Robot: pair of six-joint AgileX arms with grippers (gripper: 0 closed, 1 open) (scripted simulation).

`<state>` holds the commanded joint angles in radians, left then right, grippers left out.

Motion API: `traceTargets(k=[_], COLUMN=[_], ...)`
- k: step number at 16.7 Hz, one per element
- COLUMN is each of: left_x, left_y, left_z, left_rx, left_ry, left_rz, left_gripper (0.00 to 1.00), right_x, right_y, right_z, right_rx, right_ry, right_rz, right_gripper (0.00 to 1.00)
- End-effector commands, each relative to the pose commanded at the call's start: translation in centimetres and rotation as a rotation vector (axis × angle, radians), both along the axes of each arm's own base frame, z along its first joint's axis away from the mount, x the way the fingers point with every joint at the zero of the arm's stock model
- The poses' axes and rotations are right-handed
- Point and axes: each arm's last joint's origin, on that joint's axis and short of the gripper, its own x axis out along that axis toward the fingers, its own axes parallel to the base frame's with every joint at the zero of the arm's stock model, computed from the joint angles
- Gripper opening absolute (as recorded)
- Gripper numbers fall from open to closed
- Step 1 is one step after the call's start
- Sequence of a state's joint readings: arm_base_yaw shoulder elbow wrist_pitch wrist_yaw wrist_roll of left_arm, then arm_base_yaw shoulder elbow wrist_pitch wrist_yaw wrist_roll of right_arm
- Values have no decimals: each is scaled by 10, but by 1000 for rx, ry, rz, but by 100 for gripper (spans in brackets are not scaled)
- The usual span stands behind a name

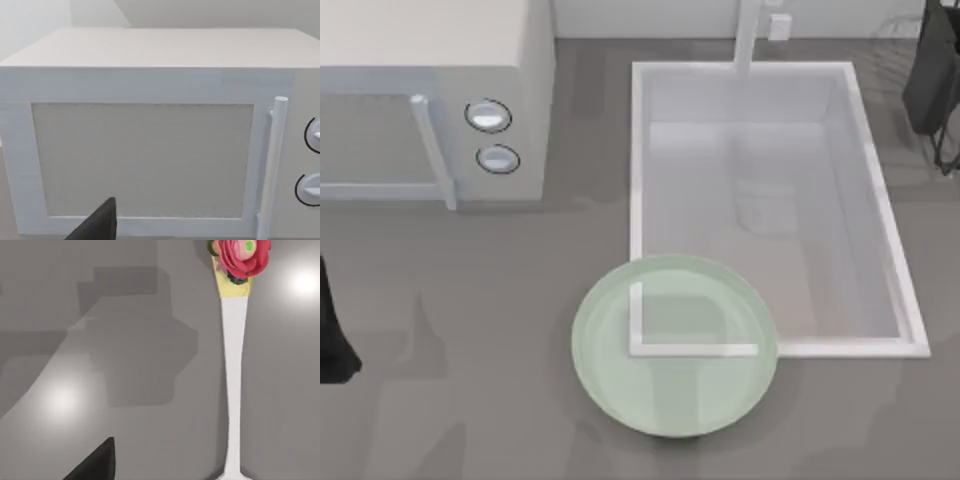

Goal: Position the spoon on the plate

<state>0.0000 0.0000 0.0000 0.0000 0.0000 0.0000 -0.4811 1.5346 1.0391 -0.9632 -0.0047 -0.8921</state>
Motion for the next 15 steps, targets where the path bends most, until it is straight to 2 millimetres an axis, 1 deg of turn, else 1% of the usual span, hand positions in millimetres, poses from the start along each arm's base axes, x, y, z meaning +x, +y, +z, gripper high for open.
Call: traceTargets(k=[2,4,10,12,15], left_x=[0,0,0,0,0], left_y=[0,0,0,0,0], left_z=[0,0,0,0,0], left_rx=[0,0,0,0,0], left_ry=[0,0,0,0,0], left_rz=[0,0,0,0,0], left_gripper=[100,100,100,100,100], right_x=[9,14,15,16,18], right_y=[-14,-21,-21,-22,-24], right_z=[-6,-8,-9,-20,-50], right_rx=[31,48,49,53,50], right_ry=[65,95,98,102,98], right_rz=[24,37,43,41,39], right_gripper=[100,100,100,100,100])
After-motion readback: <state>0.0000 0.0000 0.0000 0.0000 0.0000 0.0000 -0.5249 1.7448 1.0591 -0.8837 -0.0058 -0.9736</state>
